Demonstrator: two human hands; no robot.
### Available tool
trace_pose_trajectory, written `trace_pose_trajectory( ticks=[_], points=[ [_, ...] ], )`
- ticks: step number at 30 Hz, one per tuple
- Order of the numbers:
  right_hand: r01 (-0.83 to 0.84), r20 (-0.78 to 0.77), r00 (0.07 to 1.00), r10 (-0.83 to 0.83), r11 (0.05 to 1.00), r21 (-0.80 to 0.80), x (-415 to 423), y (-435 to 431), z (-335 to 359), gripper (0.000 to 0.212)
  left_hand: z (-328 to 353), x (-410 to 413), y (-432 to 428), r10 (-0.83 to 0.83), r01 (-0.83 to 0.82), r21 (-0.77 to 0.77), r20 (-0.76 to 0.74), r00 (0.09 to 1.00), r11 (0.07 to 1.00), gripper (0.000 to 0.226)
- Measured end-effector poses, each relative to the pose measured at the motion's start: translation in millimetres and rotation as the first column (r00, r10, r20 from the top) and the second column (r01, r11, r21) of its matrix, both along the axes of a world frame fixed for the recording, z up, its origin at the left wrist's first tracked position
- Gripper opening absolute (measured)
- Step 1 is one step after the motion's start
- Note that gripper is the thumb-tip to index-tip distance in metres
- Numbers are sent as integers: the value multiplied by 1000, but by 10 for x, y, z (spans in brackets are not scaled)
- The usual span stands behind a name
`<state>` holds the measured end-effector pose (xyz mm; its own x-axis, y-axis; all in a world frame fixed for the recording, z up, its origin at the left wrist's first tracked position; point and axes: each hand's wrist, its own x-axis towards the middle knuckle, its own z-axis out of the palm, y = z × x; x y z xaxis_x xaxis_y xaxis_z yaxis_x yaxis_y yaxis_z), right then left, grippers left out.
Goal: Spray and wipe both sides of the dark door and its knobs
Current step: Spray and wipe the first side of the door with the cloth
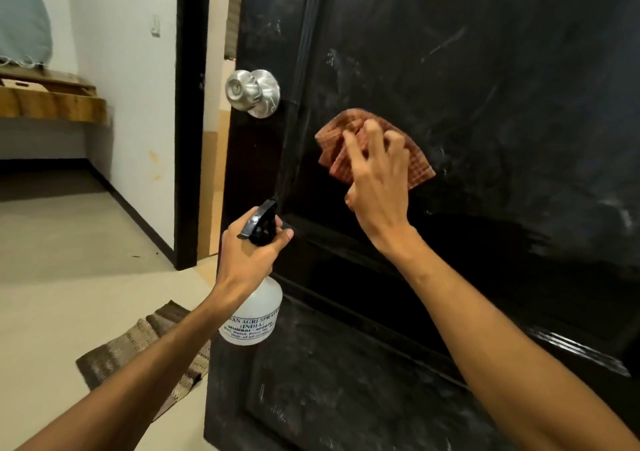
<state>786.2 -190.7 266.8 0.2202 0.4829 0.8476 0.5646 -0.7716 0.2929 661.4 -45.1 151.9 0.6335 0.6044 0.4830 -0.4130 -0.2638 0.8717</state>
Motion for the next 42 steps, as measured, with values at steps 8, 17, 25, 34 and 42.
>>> trace_pose_trajectory(
  ticks=[8,17,25,34,42],
  points=[
    [10,8,1000,-9,997,-77,124,-767,-283,84,153,149,-477,-90,90,33,8,996,995,12],
    [-3,75,997,5,1000,-26,140,-1676,-655,86,241,253,-1065,-181,181,66,2,983,981,12],
    [39,112,993,-28,995,-94,66,-2184,-1075,81,161,360,-1606,-288,290,103,-32,957,951,13],
    [113,45,992,-120,985,129,44,-2789,-1247,78,39,423,-1994,-356,362,110,-72,932,926,14],
    [152,-5,984,-176,835,529,64,-3243,-1053,63,77,451,-2578,-467,473,136,-72,881,870,12]
  ],
)
